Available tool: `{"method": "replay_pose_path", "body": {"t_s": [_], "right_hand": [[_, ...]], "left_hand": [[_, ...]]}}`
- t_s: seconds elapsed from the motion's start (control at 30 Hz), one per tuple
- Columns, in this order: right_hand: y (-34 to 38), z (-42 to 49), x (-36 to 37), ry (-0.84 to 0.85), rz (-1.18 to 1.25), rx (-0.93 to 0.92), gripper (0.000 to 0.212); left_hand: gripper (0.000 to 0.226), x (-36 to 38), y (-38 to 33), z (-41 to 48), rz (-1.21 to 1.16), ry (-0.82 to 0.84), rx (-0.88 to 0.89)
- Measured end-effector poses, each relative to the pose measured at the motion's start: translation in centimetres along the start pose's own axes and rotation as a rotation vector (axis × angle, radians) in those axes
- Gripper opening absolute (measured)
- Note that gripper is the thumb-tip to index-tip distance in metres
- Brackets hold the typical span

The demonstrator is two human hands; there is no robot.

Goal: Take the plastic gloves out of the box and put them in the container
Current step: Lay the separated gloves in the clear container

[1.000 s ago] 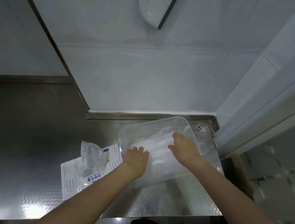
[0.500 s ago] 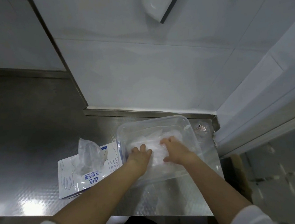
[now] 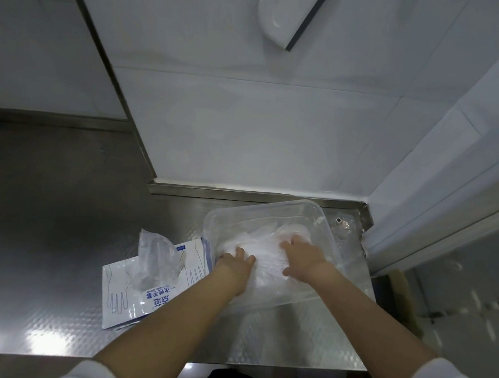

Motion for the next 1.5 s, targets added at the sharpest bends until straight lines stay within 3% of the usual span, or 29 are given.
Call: {"method": "replay_pose_path", "body": {"t_s": [0.07,0.13,0.27,0.4,0.43,0.5,0.6,0.73,0.9,1.0,1.17,1.27,1.5], "right_hand": [[0.6,-1.2,-1.2,-0.037,0.054,-0.001,0.056],[1.9,-2.6,-2.8,-0.199,0.148,-0.049,0.048],[6.7,-6.4,-5.4,-0.559,0.488,-0.201,0.043],[11.8,-8.3,-5.1,-0.569,0.537,-0.336,0.053],[12.8,-8.2,-4.4,-0.523,0.497,-0.345,0.055],[14.1,-7.8,-3.2,-0.427,0.430,-0.330,0.054],[14.7,-7.0,-2.7,-0.356,0.431,-0.291,0.050],[14.1,-6.4,-3.1,-0.367,0.455,-0.257,0.049],[12.4,-5.9,-3.7,-0.394,0.435,-0.191,0.049],[12.1,-5.9,-4.3,-0.498,0.350,-0.161,0.048],[14.4,-7.1,-4.3,-0.634,0.274,-0.487,0.041],[16.0,-7.2,-3.4,-0.566,0.252,-0.555,0.042],[17.3,-6.5,-2.8,-0.328,0.456,-0.437,0.045]], "left_hand": [[0.063,-1.0,0.4,-0.9,-0.030,-0.015,0.025],[0.054,-2.9,0.7,-2.0,-0.041,-0.136,0.060],[0.046,-5.8,3.0,-6.3,-0.281,-0.710,0.094],[0.041,-3.1,7.5,-10.2,-0.437,-1.024,-0.038],[0.043,-2.0,8.8,-10.5,-0.426,-1.006,-0.125],[0.048,0.3,10.9,-10.6,-0.395,-0.800,-0.299],[0.037,2.6,12.6,-10.5,-0.423,-0.547,-0.345],[0.016,2.5,12.4,-10.9,-0.542,-0.633,-0.290],[0.011,0.8,10.6,-10.6,-0.483,-0.739,-0.213],[0.010,-0.1,9.6,-10.2,-0.505,-0.759,-0.180],[0.028,0.1,9.9,-10.4,-0.497,-0.616,-0.222],[0.020,0.4,11.2,-11.3,-0.523,-0.550,-0.287],[0.026,0.7,12.3,-12.6,-0.619,-0.569,-0.246]]}}
Point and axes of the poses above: each hand's wrist, its own z-axis towards the middle knuckle, its own x-axis out of the palm, y = z × x, the point moved 3 cm from there along z, towards the middle knuckle, and after that the axes turned 3 degrees about -y, right-handed, at the moved point
